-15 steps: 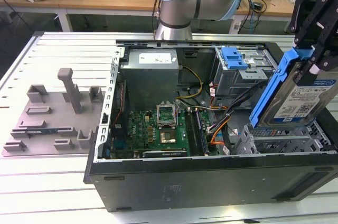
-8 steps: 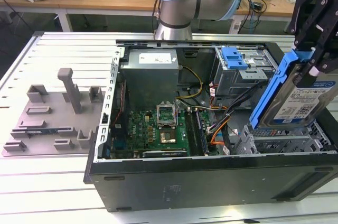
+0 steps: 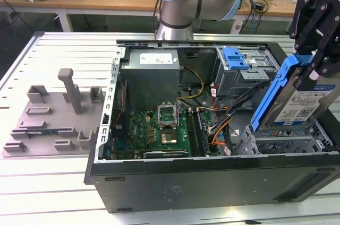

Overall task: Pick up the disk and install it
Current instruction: 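Insert the disk into the insertion slot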

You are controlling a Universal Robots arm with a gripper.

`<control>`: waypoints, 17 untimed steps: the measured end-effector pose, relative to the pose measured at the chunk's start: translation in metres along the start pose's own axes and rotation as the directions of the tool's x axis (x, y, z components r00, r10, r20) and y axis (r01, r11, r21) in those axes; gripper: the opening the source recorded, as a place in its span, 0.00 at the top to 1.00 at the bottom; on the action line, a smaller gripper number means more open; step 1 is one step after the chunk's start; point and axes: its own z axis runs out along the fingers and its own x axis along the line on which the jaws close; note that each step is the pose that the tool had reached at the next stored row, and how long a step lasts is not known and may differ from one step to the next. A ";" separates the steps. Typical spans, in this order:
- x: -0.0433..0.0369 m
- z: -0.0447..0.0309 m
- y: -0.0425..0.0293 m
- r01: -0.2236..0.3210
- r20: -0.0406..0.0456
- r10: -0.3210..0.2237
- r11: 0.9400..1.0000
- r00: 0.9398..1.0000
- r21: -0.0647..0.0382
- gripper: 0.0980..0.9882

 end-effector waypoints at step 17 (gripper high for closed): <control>0.0112 0.0257 -0.0015 0.000 0.002 0.000 1.000 1.000 0.001 0.70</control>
